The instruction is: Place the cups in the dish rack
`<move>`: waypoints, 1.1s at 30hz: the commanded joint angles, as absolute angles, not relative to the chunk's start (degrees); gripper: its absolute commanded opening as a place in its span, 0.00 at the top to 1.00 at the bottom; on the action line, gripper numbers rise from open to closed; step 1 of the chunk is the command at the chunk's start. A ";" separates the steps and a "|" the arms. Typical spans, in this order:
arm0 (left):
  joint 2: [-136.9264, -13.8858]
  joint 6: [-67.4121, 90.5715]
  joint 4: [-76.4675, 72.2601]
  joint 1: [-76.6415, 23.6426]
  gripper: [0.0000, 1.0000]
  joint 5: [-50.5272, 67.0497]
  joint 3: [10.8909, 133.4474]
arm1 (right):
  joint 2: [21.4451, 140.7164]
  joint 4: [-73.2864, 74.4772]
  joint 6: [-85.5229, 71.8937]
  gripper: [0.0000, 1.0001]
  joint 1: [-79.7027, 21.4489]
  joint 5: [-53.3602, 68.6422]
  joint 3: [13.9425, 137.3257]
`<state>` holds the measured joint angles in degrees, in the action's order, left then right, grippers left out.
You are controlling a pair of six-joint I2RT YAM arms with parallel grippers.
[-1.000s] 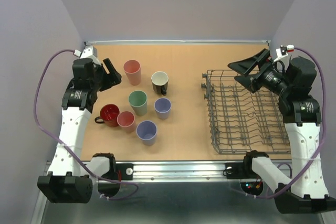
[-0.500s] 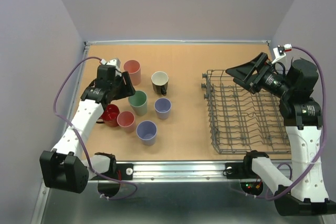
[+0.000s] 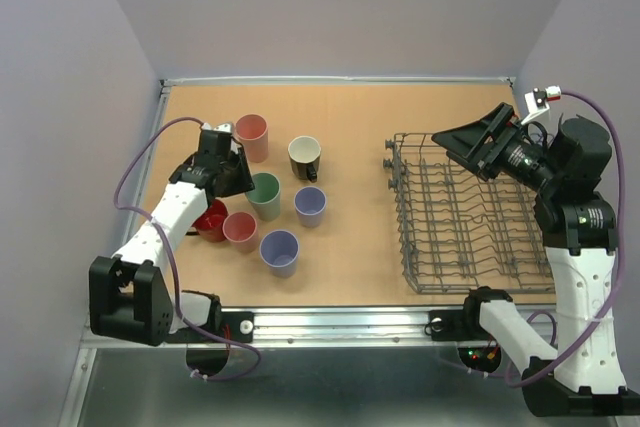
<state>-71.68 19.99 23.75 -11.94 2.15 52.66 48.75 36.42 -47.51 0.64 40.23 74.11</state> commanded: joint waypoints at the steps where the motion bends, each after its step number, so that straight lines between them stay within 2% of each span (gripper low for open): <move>1: -72.77 19.60 19.08 -12.22 0.60 4.74 52.29 | 47.90 34.54 -46.14 0.00 0.09 39.90 73.92; 2: -73.21 19.60 18.72 -12.22 0.64 5.18 52.29 | 47.81 34.54 -46.06 0.00 0.09 39.82 73.74; 3: -73.56 19.51 18.55 -12.22 0.74 5.79 52.47 | 47.73 34.54 -46.05 0.00 0.17 39.81 73.48; 5: -74.00 19.42 18.46 -12.22 0.86 5.80 52.82 | 47.64 34.54 -46.32 0.00 0.09 39.73 73.13; 6: -74.44 19.42 18.81 -12.22 0.98 5.28 53.52 | 47.64 34.54 -46.23 0.00 0.09 39.64 73.04; 7: -74.44 19.42 19.68 -12.22 1.00 5.10 54.05 | 47.72 34.54 -46.32 0.00 0.09 39.64 72.95; 19: -70.93 20.21 30.49 -12.22 1.00 0.53 67.05 | 47.55 34.37 -46.67 0.00 0.09 38.85 72.16; 24: -68.65 20.92 31.90 -12.22 1.00 1.14 73.73 | 46.32 34.02 -49.57 0.00 0.09 30.50 72.86; 30: -61.37 23.54 24.19 -12.22 1.00 5.44 80.42 | 50.97 31.73 -52.81 0.00 0.17 30.93 76.81; 33: -59.77 28.45 15.32 -12.22 1.00 13.84 80.68 | 52.47 26.05 -54.75 0.00 0.09 33.38 77.17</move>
<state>-62.92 22.74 26.98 -11.94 4.49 77.97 50.68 34.59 -51.75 0.64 31.90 73.73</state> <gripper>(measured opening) 0.080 0.998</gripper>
